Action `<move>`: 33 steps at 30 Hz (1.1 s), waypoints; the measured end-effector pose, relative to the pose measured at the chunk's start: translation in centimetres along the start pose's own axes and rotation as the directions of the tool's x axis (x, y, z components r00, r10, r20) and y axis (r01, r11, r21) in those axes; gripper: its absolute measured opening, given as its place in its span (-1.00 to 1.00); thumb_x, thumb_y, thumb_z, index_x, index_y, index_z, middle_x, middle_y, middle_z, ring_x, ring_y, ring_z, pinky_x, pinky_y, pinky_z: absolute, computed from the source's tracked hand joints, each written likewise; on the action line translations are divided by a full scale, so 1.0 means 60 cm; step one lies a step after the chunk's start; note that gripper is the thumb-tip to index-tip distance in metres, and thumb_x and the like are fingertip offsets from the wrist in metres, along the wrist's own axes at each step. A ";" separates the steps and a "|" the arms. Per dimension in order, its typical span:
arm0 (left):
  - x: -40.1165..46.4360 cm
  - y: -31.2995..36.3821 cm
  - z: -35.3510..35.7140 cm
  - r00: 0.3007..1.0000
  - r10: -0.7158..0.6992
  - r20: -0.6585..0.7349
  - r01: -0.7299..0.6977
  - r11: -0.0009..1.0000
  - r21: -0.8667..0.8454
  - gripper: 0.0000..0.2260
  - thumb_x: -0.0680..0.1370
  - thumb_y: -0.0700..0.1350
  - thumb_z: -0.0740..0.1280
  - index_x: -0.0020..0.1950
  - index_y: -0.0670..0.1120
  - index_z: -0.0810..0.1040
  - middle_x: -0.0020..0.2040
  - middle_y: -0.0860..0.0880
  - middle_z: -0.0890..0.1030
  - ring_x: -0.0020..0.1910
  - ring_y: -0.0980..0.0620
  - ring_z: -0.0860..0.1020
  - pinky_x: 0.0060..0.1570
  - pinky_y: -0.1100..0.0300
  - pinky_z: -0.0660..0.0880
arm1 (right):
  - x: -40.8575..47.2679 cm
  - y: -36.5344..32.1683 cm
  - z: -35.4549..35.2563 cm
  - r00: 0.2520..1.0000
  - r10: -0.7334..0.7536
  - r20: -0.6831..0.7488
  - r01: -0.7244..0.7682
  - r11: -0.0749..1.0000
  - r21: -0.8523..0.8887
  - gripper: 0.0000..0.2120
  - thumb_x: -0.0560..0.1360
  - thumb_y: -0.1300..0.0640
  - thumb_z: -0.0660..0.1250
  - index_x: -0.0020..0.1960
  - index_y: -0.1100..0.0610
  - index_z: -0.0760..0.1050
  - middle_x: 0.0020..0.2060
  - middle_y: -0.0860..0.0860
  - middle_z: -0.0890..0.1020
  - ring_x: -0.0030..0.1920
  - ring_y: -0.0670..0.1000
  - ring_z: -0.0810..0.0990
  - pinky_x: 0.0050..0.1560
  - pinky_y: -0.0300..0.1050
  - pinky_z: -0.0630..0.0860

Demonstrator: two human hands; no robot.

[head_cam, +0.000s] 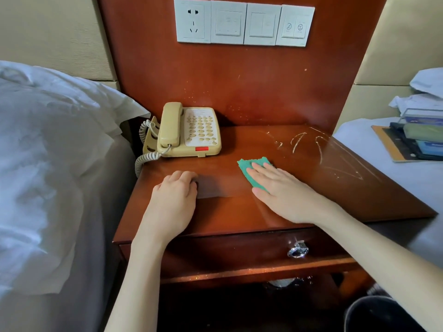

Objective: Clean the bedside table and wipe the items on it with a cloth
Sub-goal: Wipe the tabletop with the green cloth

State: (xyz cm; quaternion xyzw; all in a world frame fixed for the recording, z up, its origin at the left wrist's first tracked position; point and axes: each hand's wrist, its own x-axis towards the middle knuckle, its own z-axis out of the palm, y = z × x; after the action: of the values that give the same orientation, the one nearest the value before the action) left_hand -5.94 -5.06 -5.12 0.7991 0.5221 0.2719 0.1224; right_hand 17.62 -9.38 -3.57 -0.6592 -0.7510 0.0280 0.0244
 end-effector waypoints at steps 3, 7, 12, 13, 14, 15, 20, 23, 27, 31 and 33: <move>0.000 -0.001 -0.001 1.000 0.003 0.007 -0.003 1.000 -0.006 -0.72 0.67 -0.10 0.08 0.33 -0.03 0.45 0.31 0.00 0.47 0.27 -0.02 0.40 0.29 0.08 0.26 | 0.050 0.010 -0.011 0.999 0.013 0.039 -0.012 1.000 -0.009 -0.49 0.65 -0.09 -0.13 0.55 -0.02 -0.16 0.54 -0.08 -0.12 0.53 -0.06 -0.18 0.50 -0.03 -0.15; 0.000 0.000 -0.002 1.000 0.000 0.003 0.000 1.000 -0.006 -0.73 0.67 -0.10 0.09 0.32 -0.02 0.46 0.29 0.01 0.48 0.26 -0.02 0.40 0.27 0.08 0.27 | 0.128 0.020 -0.021 0.997 0.042 0.059 -0.042 0.999 -0.004 -0.49 0.66 -0.07 -0.12 0.56 0.01 -0.13 0.55 -0.03 -0.09 0.54 0.01 -0.15 0.49 0.01 -0.13; -0.001 0.002 -0.001 1.000 -0.010 -0.009 0.010 1.000 -0.026 -0.73 0.67 -0.10 0.09 0.30 -0.02 0.47 0.28 0.02 0.49 0.26 0.00 0.40 0.28 0.09 0.28 | 0.209 0.028 -0.021 0.993 0.101 0.061 -0.102 0.994 0.024 -0.48 0.65 -0.07 -0.10 0.56 0.04 -0.11 0.55 0.00 -0.08 0.54 0.06 -0.14 0.48 0.06 -0.10; -0.001 0.002 -0.002 1.000 -0.010 -0.011 0.010 1.000 -0.027 -0.73 0.67 -0.10 0.09 0.30 -0.02 0.47 0.29 0.03 0.48 0.26 0.00 0.40 0.29 0.09 0.28 | 0.222 0.029 -0.021 0.992 0.112 0.057 -0.114 0.993 0.028 -0.48 0.65 -0.07 -0.10 0.56 0.04 -0.10 0.55 0.00 -0.07 0.54 0.06 -0.13 0.48 0.06 -0.10; -0.001 0.002 -0.002 1.000 -0.010 -0.012 0.010 1.000 -0.028 -0.73 0.67 -0.10 0.09 0.30 -0.02 0.47 0.29 0.03 0.48 0.26 0.00 0.40 0.29 0.10 0.28 | 0.234 0.031 -0.020 0.991 0.121 0.055 -0.123 0.992 0.029 -0.48 0.65 -0.07 -0.09 0.56 0.05 -0.10 0.55 0.01 -0.07 0.54 0.06 -0.12 0.49 0.06 -0.10; -0.001 0.002 -0.002 1.000 -0.010 -0.012 0.009 1.000 -0.030 -0.73 0.67 -0.10 0.09 0.30 -0.02 0.47 0.28 0.03 0.48 0.26 0.01 0.40 0.29 0.10 0.29 | 0.246 0.033 -0.020 0.991 0.126 0.054 -0.128 0.991 0.030 -0.48 0.65 -0.07 -0.09 0.56 0.05 -0.09 0.55 0.01 -0.07 0.54 0.06 -0.12 0.49 0.07 -0.10; -0.003 -0.001 0.000 1.000 -0.005 -0.023 0.004 0.999 -0.053 -0.74 0.67 -0.10 0.09 0.29 0.00 0.48 0.25 0.08 0.48 0.24 0.07 0.40 0.30 0.13 0.29 | 0.300 0.046 -0.021 0.990 0.132 0.057 -0.134 0.990 0.044 -0.47 0.65 -0.06 -0.06 0.56 0.09 -0.08 0.55 0.04 -0.05 0.54 0.06 -0.12 0.51 0.08 -0.10; -0.003 -0.001 0.000 0.999 -0.003 -0.038 0.000 0.998 -0.067 -0.75 0.67 -0.10 0.10 0.28 0.01 0.48 0.23 0.11 0.48 0.23 0.09 0.41 0.30 0.13 0.30 | 0.326 0.055 -0.022 0.989 0.140 0.044 -0.142 0.989 0.041 -0.47 0.65 -0.05 -0.07 0.56 0.08 -0.09 0.55 0.05 -0.04 0.54 0.06 -0.11 0.51 0.10 -0.08; -0.003 -0.003 0.000 0.999 -0.004 -0.042 0.001 0.998 -0.059 -0.75 0.67 -0.10 0.10 0.27 0.02 0.48 0.22 0.12 0.48 0.21 0.11 0.41 0.28 0.15 0.31 | 0.352 0.065 -0.024 0.983 0.182 0.023 -0.183 0.982 0.050 -0.47 0.65 -0.04 -0.08 0.56 0.08 -0.11 0.55 0.07 -0.03 0.54 0.09 -0.10 0.51 0.12 -0.07; -0.001 -0.006 -0.002 0.999 -0.008 -0.036 0.006 0.998 -0.056 -0.75 0.66 -0.10 0.10 0.28 0.03 0.48 0.23 0.13 0.48 0.22 0.13 0.40 0.28 0.17 0.31 | 0.362 0.080 -0.027 0.968 0.252 0.010 -0.252 0.967 0.040 -0.48 0.65 -0.04 -0.10 0.56 0.09 -0.10 0.55 0.06 -0.02 0.54 0.10 -0.07 0.50 0.12 -0.05; -0.001 -0.006 -0.004 1.000 -0.010 -0.028 0.008 0.997 -0.071 -0.74 0.66 -0.10 0.10 0.28 0.03 0.48 0.23 0.13 0.48 0.22 0.13 0.40 0.29 0.15 0.32 | 0.360 0.095 -0.026 0.959 0.282 -0.008 -0.282 0.959 0.038 -0.48 0.65 -0.05 -0.11 0.56 0.09 -0.10 0.55 0.05 -0.02 0.54 0.09 -0.05 0.50 0.12 -0.04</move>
State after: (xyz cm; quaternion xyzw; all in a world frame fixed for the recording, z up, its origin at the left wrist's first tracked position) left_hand -6.38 -4.96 -5.10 0.7881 0.5173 0.3010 0.1442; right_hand 20.57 12.79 -2.43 -0.7592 -0.6485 0.0404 0.0374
